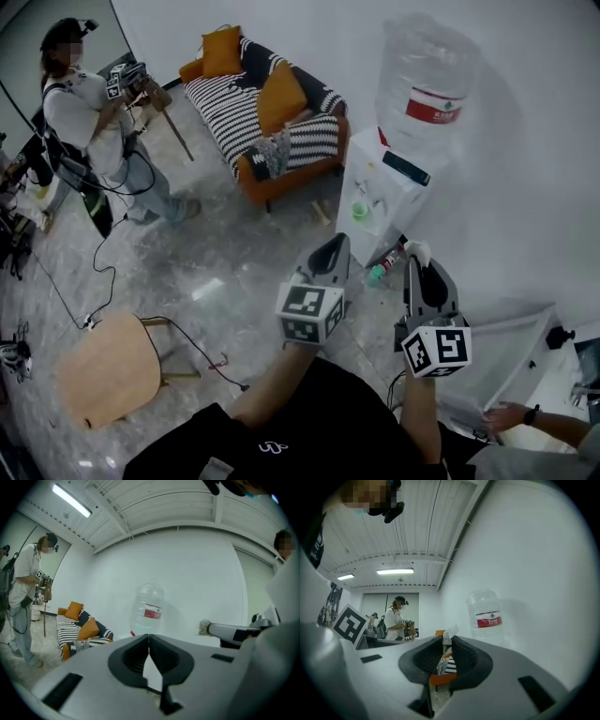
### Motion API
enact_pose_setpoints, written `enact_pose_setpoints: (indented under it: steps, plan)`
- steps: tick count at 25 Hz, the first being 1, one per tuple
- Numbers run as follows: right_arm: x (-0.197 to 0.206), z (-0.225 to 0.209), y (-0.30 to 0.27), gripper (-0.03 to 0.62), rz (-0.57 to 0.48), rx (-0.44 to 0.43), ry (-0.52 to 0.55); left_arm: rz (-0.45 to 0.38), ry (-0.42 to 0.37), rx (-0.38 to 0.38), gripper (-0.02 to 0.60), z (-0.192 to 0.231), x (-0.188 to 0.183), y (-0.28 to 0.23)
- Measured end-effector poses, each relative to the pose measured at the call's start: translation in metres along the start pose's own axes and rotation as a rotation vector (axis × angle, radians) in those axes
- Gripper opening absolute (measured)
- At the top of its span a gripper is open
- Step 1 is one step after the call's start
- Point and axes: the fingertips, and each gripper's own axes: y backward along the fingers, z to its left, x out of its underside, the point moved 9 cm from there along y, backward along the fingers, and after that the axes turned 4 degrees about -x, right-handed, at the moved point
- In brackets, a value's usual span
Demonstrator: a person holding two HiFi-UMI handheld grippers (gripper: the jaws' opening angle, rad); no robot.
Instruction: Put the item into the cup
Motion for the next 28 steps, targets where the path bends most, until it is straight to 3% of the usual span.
enact_pose_setpoints:
  steps: [11, 20, 28]
  plan:
    - [0.009, -0.006, -0.107, 0.063, 0.016, 0.036, -0.053, 0.069, -0.040, 0.026, 0.015, 0.076, -0.026, -0.066]
    - [0.018, -0.017, -0.180, 0.063, 0.024, 0.089, -0.031, 0.042, -0.044, 0.081, 0.015, 0.128, -0.041, -0.120]
    - [0.005, -0.009, -0.226, 0.063, 0.014, 0.074, 0.033, -0.008, -0.025, 0.136, 0.014, 0.155, -0.061, -0.148]
